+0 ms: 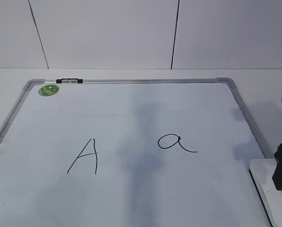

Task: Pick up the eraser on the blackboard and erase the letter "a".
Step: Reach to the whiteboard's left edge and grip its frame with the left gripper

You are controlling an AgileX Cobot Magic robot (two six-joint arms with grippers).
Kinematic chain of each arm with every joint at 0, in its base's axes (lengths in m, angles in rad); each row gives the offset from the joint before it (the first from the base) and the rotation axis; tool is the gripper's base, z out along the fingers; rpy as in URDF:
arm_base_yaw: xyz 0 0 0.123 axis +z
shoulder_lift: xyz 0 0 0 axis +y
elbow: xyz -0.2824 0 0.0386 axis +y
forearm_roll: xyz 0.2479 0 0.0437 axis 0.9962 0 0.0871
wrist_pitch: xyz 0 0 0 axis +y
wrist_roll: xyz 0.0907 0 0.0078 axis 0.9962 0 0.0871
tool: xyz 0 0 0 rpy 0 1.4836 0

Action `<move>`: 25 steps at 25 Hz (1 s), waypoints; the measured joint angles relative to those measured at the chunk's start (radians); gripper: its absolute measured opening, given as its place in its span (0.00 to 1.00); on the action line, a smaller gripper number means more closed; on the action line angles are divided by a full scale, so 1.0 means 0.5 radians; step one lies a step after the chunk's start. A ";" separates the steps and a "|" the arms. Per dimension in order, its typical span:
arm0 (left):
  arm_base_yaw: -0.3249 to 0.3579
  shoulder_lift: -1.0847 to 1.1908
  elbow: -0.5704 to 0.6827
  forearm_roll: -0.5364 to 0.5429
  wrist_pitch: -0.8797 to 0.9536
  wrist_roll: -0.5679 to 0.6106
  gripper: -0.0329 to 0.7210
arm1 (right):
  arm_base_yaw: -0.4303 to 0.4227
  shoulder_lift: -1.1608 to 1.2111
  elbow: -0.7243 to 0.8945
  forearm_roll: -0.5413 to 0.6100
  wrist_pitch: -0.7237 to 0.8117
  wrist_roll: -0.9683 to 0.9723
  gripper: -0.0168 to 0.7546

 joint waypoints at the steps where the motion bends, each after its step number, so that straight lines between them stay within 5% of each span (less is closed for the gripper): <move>1: 0.000 0.000 0.000 -0.004 0.000 0.000 0.45 | 0.000 0.024 0.000 0.000 -0.003 -0.013 0.89; 25: 0.000 0.000 0.000 -0.024 0.000 0.000 0.45 | 0.000 0.415 0.000 -0.034 -0.272 -0.064 0.89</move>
